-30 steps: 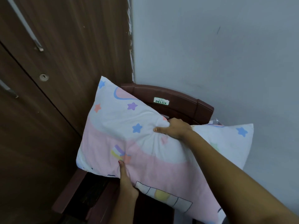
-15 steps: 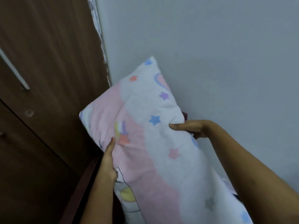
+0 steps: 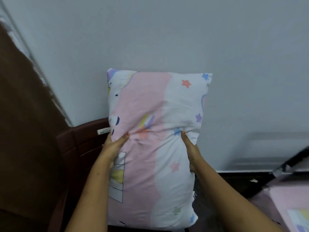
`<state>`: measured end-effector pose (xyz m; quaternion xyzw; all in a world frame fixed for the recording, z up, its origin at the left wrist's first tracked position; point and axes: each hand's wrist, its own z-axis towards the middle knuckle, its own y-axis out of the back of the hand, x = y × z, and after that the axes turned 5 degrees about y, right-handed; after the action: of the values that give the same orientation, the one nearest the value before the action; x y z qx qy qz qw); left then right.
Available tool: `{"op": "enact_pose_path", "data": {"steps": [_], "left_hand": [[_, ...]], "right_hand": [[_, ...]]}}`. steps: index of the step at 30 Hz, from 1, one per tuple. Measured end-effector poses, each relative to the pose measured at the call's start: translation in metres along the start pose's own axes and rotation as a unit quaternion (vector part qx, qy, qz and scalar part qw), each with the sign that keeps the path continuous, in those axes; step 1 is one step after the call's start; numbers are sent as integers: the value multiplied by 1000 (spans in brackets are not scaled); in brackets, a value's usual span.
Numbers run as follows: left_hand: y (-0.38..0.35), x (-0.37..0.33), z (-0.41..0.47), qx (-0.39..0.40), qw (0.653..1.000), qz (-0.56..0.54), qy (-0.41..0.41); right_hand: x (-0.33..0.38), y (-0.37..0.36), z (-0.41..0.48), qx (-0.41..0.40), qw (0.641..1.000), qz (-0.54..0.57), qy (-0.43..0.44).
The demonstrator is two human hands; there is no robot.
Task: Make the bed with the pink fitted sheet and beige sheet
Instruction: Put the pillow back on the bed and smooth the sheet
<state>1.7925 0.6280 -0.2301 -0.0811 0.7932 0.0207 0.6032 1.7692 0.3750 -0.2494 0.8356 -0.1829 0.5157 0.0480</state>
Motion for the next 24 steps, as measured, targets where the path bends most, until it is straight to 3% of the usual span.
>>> {"op": "enact_pose_path", "data": {"steps": [7,16,24], "left_hand": [[-84,-19,-24,19,996,32,-79],[-217,20,-116,80,995,48,-35],[-371,78,-252,227,971,75,-7]], "right_hand": [[4,79,-19,-46,996,71,22],[-32,244,-68,-178,978,107,27],[-81,443,-168,-338,931,137,25]]}}
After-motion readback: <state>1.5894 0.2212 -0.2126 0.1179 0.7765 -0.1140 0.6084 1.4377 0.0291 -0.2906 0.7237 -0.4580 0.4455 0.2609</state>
